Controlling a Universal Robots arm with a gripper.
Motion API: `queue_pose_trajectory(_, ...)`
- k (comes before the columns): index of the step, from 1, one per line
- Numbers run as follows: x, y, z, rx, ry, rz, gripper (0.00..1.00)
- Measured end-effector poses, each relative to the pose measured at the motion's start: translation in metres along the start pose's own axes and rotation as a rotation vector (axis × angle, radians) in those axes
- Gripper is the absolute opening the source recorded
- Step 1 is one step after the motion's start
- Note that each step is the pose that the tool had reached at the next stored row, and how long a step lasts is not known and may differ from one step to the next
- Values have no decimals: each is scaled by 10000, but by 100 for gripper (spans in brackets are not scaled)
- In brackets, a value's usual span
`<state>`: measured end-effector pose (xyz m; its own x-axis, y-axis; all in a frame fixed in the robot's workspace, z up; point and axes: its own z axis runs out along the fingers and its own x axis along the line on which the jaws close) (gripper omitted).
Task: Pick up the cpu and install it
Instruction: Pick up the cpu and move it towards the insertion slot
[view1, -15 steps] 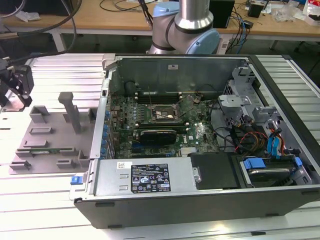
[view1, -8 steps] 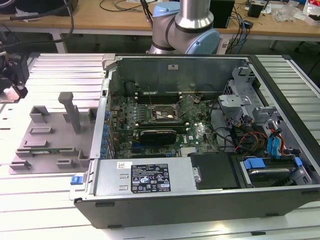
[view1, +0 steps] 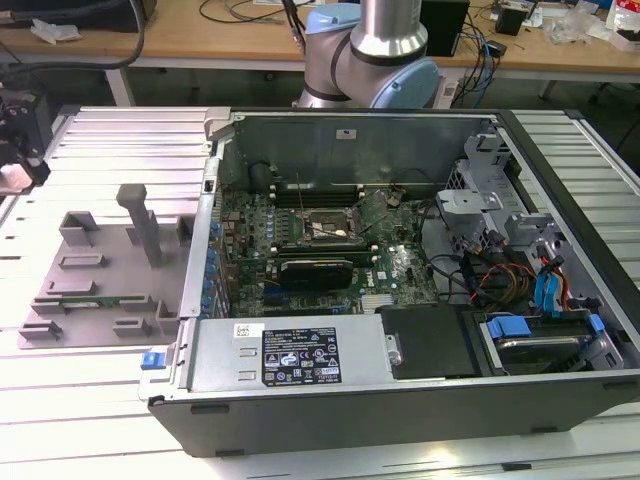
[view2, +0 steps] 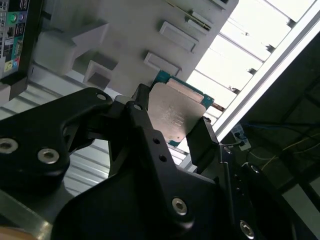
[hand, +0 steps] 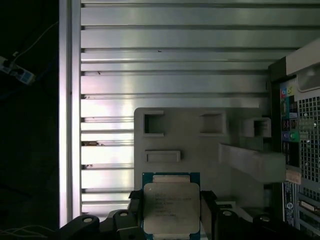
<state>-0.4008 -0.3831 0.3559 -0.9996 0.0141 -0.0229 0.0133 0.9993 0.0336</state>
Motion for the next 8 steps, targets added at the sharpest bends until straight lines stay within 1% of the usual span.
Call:
queue_pose_trajectory(3,-1,5,-50,0,1,0,55)
queue_pose_trajectory(5,-2,7,-98,0,0,1,55)
queue_pose_trajectory(8,-3,10,-146,0,0,0,55)
